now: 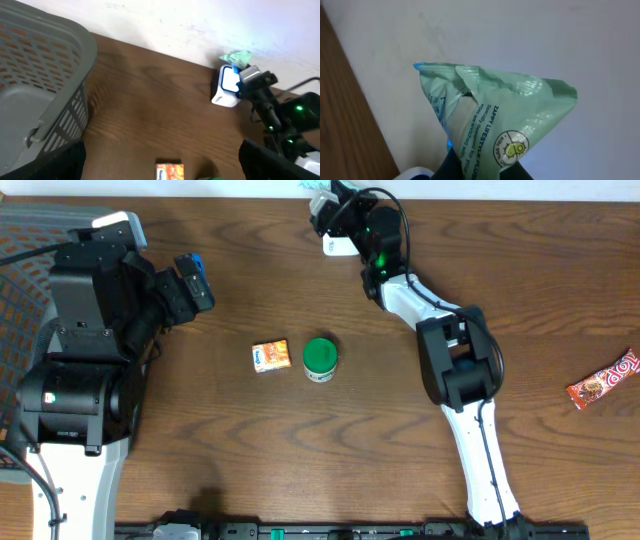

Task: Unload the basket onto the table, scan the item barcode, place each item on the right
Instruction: 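Carry the wipes pack up to the white scanner with the right gripper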

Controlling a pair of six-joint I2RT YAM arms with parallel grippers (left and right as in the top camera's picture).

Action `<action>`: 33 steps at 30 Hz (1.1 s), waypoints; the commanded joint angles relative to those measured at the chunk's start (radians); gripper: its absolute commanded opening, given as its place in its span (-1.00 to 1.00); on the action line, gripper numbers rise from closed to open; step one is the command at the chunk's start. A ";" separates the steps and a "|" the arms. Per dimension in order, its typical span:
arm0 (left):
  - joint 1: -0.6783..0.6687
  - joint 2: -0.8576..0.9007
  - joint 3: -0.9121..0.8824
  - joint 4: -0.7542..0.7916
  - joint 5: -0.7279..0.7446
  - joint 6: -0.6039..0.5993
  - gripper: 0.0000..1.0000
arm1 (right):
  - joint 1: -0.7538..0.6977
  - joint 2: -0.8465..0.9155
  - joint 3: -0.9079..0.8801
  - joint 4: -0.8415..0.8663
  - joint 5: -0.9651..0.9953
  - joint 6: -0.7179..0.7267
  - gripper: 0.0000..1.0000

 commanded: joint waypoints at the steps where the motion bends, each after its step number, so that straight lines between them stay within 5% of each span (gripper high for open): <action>1: 0.005 0.004 0.011 -0.002 -0.013 0.009 0.96 | -0.005 0.035 0.056 -0.045 -0.017 -0.029 -0.97; 12: 0.005 0.004 0.011 -0.002 -0.013 0.009 0.96 | 0.038 0.034 0.051 -0.370 -0.050 -0.023 -0.98; 33: 0.005 0.004 0.011 -0.002 -0.013 0.009 0.96 | 0.038 -0.082 0.052 -0.586 -0.031 0.057 -0.98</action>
